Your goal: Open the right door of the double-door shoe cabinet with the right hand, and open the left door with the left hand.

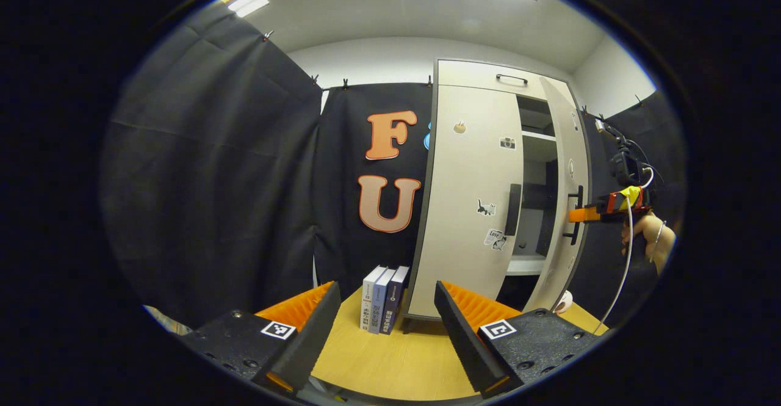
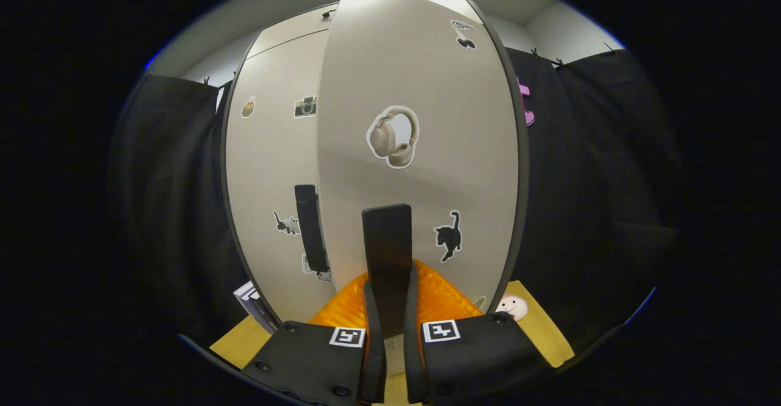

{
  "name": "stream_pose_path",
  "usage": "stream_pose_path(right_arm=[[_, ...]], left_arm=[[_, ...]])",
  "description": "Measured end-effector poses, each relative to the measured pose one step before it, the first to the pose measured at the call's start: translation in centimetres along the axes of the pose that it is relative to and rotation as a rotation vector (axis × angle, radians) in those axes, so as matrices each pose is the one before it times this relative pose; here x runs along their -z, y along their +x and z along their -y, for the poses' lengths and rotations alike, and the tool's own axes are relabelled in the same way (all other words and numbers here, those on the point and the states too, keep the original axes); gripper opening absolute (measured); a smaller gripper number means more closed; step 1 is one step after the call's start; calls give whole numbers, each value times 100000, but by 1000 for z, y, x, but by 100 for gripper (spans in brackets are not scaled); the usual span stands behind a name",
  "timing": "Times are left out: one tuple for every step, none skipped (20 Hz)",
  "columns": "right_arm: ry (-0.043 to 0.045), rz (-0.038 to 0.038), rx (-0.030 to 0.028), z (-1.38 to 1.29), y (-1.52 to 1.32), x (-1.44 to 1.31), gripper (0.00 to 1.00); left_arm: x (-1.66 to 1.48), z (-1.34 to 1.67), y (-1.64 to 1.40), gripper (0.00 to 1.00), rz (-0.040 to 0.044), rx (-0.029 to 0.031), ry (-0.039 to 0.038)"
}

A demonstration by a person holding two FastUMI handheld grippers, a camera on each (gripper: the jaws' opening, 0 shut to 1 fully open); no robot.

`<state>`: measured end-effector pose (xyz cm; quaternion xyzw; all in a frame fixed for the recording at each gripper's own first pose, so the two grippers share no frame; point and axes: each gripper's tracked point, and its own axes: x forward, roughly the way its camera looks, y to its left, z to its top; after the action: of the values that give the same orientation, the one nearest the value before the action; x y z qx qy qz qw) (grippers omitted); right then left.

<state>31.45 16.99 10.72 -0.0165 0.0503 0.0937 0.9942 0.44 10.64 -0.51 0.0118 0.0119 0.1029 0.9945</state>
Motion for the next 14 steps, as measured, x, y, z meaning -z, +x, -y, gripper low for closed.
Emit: stream_pose_path(right_arm=[[-248,85,682,309,-333,-2,21],[-712,-95,786,342,-251,57,21],[-724,667,696,332,-195,-56,21],[-740,519,1099,437,-165,-90,21],[-594,556,1237,477,-232,-105,21],[-8,264,1173,529,-264,22,21],[915,519,1075,357,-286,-67,21],[339,-24,957,221,-122,56,20],[-43,117,840,289,-178,10,20],[-568,331,812,207,43,-26,20],[-821,46,419,283,-12,27,20],[-176,132,221,423,-180,-99,20],[415,-77,469,388,-262,3,20],[496,199,729,280,-164,10,20]], left_arm=[[-18,167,-262,94,-125,172,-155],[-165,138,-184,94,-32,226,-144],[-130,183,-159,94,194,246,-179],[-19,179,-161,95,228,336,-94],[-205,168,-63,95,295,363,77],[4,244,-220,95,177,344,177],[89,211,-181,95,-27,566,42],[-10,254,-61,94,-227,713,-128],[230,327,-63,94,-482,719,-274],[117,298,55,94,-543,823,-333],[94,281,99,94,-516,730,-153],[76,265,188,94,-394,277,248],[-40,27,17,95,-114,-123,662],[-190,38,229,94,326,-199,755]])
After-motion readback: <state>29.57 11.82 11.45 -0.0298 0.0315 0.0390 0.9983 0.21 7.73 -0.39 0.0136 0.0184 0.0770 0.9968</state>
